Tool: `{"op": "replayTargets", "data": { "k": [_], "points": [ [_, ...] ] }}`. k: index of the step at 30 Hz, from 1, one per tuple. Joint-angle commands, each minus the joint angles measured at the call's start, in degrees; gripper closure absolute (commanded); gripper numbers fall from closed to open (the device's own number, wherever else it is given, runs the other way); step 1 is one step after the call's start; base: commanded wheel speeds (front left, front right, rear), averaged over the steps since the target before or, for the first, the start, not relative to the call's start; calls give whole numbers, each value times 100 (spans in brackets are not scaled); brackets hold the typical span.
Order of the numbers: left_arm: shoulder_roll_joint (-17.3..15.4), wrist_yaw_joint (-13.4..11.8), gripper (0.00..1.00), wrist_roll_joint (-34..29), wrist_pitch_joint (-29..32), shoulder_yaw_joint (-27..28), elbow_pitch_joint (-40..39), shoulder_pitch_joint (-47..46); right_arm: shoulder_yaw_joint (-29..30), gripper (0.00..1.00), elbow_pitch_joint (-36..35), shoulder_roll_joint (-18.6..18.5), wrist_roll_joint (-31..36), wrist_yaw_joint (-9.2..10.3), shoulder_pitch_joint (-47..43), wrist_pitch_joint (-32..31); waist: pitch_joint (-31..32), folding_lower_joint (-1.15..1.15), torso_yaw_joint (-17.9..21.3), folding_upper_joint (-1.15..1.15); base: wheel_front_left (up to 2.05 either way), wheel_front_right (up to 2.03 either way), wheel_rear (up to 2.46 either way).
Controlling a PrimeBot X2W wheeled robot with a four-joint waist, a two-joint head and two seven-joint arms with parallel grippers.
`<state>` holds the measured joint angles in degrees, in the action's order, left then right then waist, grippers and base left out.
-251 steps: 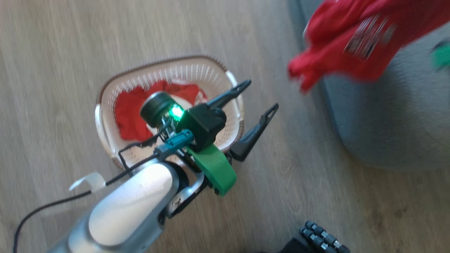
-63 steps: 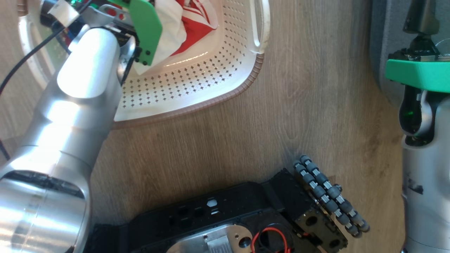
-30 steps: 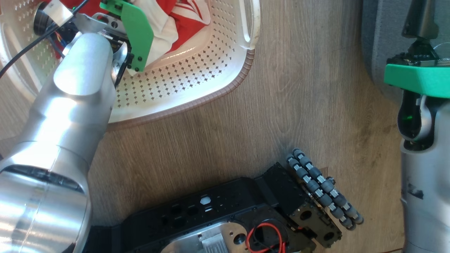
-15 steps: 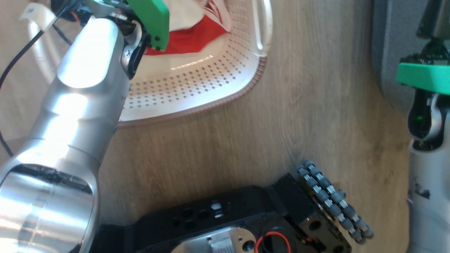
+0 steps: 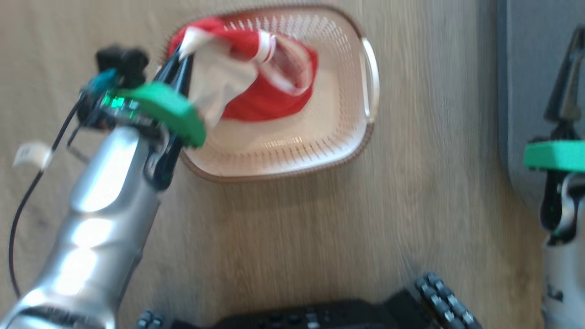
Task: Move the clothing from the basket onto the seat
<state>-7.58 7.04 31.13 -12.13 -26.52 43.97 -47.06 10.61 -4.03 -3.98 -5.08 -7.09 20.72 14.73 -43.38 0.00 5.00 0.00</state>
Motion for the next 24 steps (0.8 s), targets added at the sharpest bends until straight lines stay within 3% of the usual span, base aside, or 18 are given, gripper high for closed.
{"op": "replayTargets", "data": {
  "k": [1,10,18,24],
  "points": [
    [-240,-44,100,76,-73,212,-313,276,-27,0,-93,-118,27,-40,-317,27,869,0,-496,0,0,0,0],
    [-800,-601,100,469,57,705,-1854,1754,65,0,246,-286,-19,-40,-1132,27,2152,0,-937,0,0,0,0],
    [-1256,-1198,100,632,298,1100,-3283,2839,-13,0,368,-426,-62,-40,-1473,27,2794,0,-1050,0,0,0,0],
    [-1473,-1487,100,639,487,1233,-3872,3280,-175,0,443,-529,-73,-40,-1601,27,3136,0,-1095,0,0,0,0]
  ]
}}
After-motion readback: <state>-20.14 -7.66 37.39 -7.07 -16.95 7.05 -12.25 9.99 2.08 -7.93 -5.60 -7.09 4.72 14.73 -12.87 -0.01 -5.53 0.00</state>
